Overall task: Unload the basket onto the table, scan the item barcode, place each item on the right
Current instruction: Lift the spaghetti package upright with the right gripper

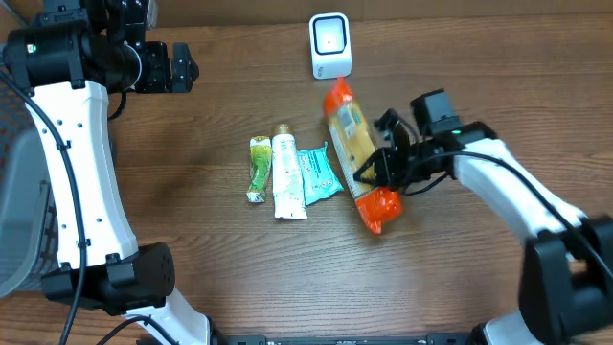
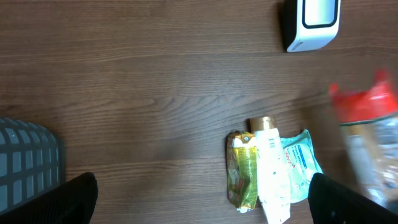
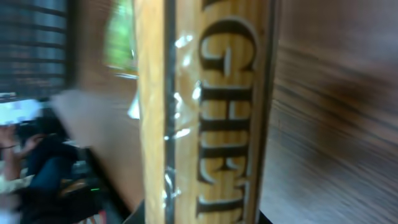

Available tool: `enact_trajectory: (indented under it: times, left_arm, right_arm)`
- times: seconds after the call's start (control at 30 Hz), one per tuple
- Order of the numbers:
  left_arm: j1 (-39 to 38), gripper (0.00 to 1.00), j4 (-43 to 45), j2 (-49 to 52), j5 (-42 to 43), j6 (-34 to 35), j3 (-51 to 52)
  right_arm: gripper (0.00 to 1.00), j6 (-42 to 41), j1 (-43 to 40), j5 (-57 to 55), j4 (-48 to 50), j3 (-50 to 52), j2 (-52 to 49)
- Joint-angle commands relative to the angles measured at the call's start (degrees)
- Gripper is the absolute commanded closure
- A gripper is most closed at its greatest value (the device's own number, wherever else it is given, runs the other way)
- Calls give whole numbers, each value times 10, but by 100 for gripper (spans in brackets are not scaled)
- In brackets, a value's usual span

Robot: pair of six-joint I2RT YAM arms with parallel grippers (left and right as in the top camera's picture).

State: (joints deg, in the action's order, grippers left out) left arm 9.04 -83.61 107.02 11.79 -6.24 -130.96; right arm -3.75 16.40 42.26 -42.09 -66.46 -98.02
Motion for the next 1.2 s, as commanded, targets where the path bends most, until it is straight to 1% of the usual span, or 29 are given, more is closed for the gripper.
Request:
enact_trajectory:
  times: [0.0,0.17,0.33,0.47,0.63,1.0,1.07,1.13,1.17]
  left_arm:
    - [-1,0,0,-8,0,-11,-3]
    - [-1,1,0,-8,0,-11,-3]
    - [-1,0,0,-8,0,-11,-3]
    - [-1,0,0,-8,0,-11,-3]
    - [-1,0,0,-8,0,-11,-3]
    - [0,1,0,-8,0,-11,-3]
    - [0,0,0,-8,0,-11,-3]
    - [0,0,0,-8,0,-11,-3]
    - [0,0,0,-8,0,-11,-3]
  right_arm:
    - [96,24,-4,132,10,-42,101]
    - [96,23,-5,202,18,-42,159]
    - [96,19,-28,320,53,-42,204]
    - [96,-25,-53,340,73,-42,221]
    - [96,-27,-59,338,73,-41,220]
    - [96,-27,-58,285,65,-41,221]
    - [96,-43,-51,228,58,-41,221]
    - [96,-57,-32,94,40,-41,220]
    - [96,-67,-19,10,29,-41,219]
